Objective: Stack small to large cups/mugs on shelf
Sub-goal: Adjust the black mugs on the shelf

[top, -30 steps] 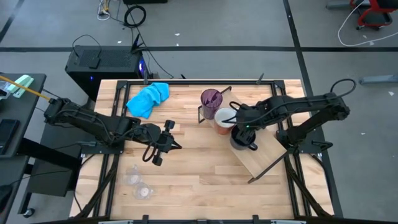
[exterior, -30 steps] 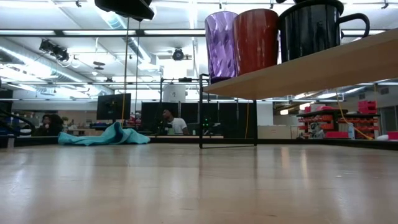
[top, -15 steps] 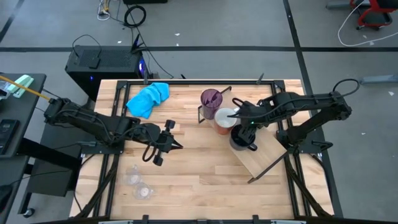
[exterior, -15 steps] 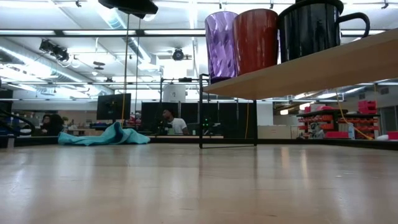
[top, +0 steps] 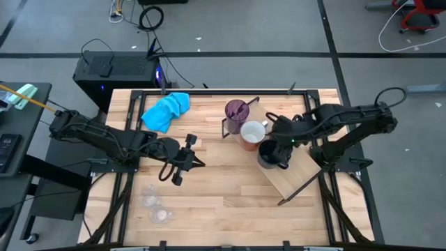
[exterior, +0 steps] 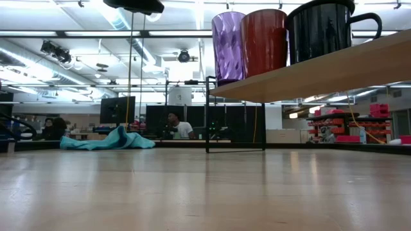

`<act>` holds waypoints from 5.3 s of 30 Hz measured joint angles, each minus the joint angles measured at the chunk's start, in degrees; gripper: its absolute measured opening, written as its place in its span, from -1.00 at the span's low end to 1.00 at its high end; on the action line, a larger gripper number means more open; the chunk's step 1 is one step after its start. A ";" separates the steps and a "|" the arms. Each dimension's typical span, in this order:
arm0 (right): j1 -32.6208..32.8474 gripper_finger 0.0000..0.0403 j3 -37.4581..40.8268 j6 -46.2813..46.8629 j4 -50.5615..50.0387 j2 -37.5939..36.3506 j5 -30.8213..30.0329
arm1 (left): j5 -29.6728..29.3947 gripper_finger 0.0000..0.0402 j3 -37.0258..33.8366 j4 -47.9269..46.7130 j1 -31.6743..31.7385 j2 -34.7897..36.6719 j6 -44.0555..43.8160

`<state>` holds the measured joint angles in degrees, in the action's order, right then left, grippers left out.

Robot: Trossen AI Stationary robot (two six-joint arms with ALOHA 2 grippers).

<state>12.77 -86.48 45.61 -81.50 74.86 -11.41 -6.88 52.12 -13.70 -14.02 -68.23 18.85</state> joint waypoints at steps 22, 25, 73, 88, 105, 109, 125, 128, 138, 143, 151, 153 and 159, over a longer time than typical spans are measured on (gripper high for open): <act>20.93 -0.16 0.04 22.34 0.49 2.25 -0.80 | -0.14 -0.91 0.00 3.98 0.02 0.52 4.00; 21.34 -0.20 0.04 22.27 1.09 3.77 -0.77 | -0.52 -0.93 0.00 3.98 0.02 0.52 3.99; 21.50 -0.34 2.71 15.13 -8.53 8.68 -3.53 | -0.82 -0.92 0.00 4.61 -1.40 0.50 1.27; 21.50 -0.41 2.69 23.92 -8.46 0.72 -2.72 | -0.82 -0.91 0.00 7.21 -1.40 0.48 1.36; 2.83 -0.54 2.64 15.48 -6.35 -3.77 -13.66 | -0.82 -0.89 0.00 7.50 -1.32 0.48 1.36; -2.27 -0.54 2.60 9.50 -5.15 -2.97 -12.83 | -0.82 -0.92 0.00 7.53 -1.31 0.48 2.68; -13.58 -0.64 2.64 -6.62 -5.26 1.23 -3.32 | -0.82 -0.86 -0.02 5.64 -1.31 0.46 2.80; -13.44 -0.64 2.64 -6.73 -5.51 1.43 -2.45 | -0.82 -0.88 -0.02 5.02 -1.31 0.46 2.80; -13.32 -0.64 2.64 -6.32 -8.28 2.61 -0.48 | -0.82 -0.87 -0.02 4.81 -1.31 0.46 2.34; -13.32 -0.64 2.67 -6.28 -8.56 2.72 -0.48 | -0.80 -0.84 -0.02 4.78 -1.31 0.46 1.25; -12.40 -0.64 2.71 -5.79 -8.53 2.72 2.53 | -0.81 -0.89 -0.02 4.01 -1.31 0.46 1.23; -11.99 -0.64 2.71 -5.24 -8.52 2.72 3.48 | -0.81 -0.90 -0.02 3.92 -1.31 0.46 1.23; -10.63 -0.69 2.71 -3.64 -8.52 2.72 5.39 | -0.81 -0.85 -0.02 3.92 -1.31 0.46 1.23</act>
<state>2.13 -83.77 41.97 -90.03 77.58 -6.02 -7.69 52.10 -9.78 -15.33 -67.77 20.08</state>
